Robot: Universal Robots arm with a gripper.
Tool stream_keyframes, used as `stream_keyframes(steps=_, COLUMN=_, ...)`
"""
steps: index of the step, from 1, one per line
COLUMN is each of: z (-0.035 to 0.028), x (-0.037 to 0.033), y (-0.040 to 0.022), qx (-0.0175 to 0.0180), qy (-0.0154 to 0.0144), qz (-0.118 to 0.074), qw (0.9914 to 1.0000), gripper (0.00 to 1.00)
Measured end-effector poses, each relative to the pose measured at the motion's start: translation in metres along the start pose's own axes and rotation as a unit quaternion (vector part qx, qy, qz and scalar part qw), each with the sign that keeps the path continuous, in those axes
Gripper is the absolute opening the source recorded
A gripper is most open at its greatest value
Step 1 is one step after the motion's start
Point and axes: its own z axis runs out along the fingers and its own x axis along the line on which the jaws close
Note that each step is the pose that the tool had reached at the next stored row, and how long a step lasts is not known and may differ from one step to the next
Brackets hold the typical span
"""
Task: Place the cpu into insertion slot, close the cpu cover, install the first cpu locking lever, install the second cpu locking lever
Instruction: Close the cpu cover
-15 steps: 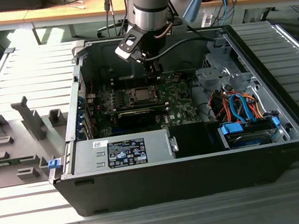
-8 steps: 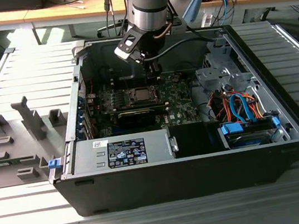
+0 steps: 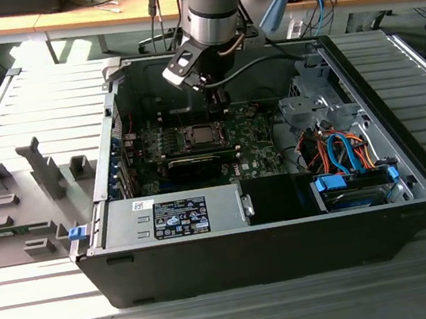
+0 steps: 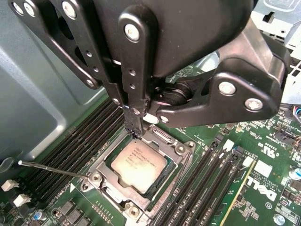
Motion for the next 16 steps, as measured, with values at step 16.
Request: stream_keyframes(steps=16, z=0.0031, x=-0.0003, y=-0.0013, qx=0.0001, qy=0.0001, qz=-0.001, qw=1.0, gripper=0.11)
